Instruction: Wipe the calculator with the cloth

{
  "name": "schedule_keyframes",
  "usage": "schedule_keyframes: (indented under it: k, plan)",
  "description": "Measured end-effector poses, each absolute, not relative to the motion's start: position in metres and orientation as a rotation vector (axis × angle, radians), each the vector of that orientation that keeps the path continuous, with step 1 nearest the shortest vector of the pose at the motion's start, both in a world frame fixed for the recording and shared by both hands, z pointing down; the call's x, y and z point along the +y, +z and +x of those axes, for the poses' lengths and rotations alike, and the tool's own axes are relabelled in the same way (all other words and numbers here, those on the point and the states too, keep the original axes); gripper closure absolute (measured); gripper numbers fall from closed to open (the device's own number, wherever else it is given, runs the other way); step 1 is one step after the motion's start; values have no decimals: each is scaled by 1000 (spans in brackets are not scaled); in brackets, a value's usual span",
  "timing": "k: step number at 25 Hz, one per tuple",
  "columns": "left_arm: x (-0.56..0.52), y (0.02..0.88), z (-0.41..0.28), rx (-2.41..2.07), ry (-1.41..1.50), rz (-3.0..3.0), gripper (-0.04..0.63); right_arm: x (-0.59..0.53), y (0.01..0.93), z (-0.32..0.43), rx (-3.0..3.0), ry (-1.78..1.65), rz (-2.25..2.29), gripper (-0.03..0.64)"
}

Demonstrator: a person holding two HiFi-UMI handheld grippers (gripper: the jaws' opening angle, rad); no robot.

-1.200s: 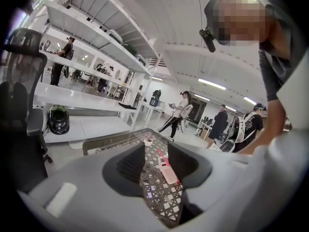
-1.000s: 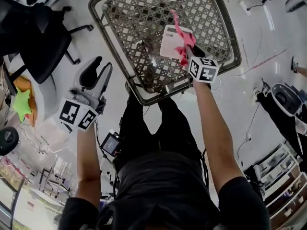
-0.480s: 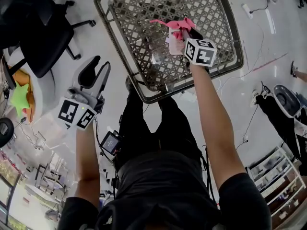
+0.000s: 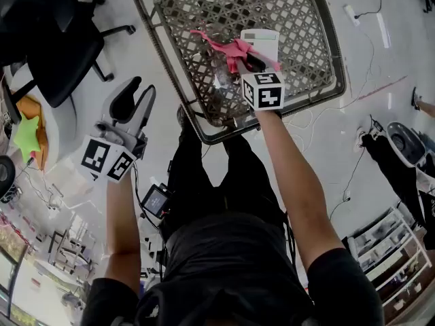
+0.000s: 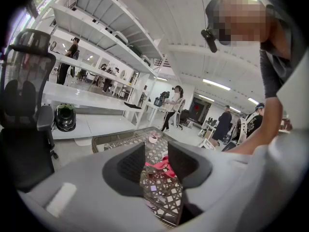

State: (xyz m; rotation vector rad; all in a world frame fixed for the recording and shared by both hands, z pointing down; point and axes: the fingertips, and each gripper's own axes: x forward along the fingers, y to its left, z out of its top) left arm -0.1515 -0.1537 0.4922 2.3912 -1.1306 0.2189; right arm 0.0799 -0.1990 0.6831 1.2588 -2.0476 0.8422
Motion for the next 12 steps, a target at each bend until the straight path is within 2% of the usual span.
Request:
schedule_keyframes:
  k: [6,12]
  plan:
    - [-157,493,-138,-1110,228,2402,417,-153,691,88,-2040,896,1212,538]
    - [-159,495,-120,-1079,240,2416,417,-139,693,134,-1985,950,1307,538]
